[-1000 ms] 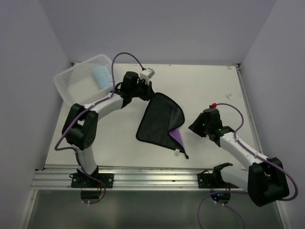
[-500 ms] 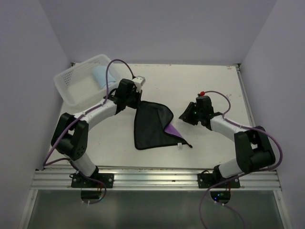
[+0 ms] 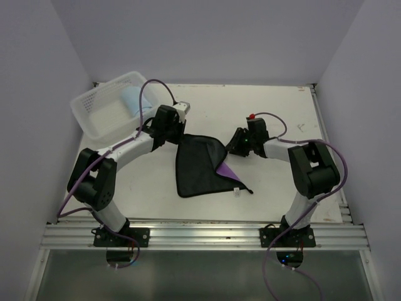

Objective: Roll the towels
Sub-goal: Flatten the towel

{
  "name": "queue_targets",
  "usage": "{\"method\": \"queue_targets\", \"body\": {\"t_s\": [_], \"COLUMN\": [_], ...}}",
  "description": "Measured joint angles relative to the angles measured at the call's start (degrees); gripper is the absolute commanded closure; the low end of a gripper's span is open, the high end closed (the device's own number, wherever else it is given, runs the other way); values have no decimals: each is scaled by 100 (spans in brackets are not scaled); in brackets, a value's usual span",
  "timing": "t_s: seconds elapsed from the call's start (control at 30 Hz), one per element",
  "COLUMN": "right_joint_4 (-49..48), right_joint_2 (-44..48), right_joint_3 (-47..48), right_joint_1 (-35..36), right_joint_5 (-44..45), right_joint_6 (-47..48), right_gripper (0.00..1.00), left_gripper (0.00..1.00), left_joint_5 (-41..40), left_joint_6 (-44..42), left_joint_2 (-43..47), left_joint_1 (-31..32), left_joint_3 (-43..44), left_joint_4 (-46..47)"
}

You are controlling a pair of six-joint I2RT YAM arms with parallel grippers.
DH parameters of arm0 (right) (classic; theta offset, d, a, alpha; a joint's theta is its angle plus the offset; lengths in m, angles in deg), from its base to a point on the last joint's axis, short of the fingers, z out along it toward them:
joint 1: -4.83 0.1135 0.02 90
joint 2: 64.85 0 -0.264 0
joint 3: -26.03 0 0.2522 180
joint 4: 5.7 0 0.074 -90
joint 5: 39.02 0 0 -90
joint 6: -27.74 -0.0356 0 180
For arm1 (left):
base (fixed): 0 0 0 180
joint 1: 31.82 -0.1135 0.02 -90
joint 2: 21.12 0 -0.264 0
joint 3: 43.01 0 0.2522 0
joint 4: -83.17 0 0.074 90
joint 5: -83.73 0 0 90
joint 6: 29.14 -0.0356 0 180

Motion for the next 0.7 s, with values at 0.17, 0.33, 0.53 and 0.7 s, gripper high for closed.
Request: {"method": "queue_targets", "body": {"t_s": [0.17, 0.33, 0.53, 0.7], "right_joint_4": [-249, -330, -337, -125], "right_joint_2": [-186, -323, -437, -442], "right_joint_3": [111, 175, 240, 385], "right_joint_1": [149, 240, 247, 269], "right_joint_5": [-37, 4, 28, 162], "right_joint_6": [-2, 2, 57, 203], "right_gripper": [60, 81, 100, 100], "left_gripper": [100, 100, 100, 100], "left_joint_5": [2, -2, -61, -179], "left_joint_6": [0, 0, 0, -7], "left_joint_2": [-2, -2, -2, -2], "left_joint_1": [0, 0, 0, 0], "left_joint_3": [2, 2, 2, 2], "left_joint_4": [-7, -28, -33, -35]}}
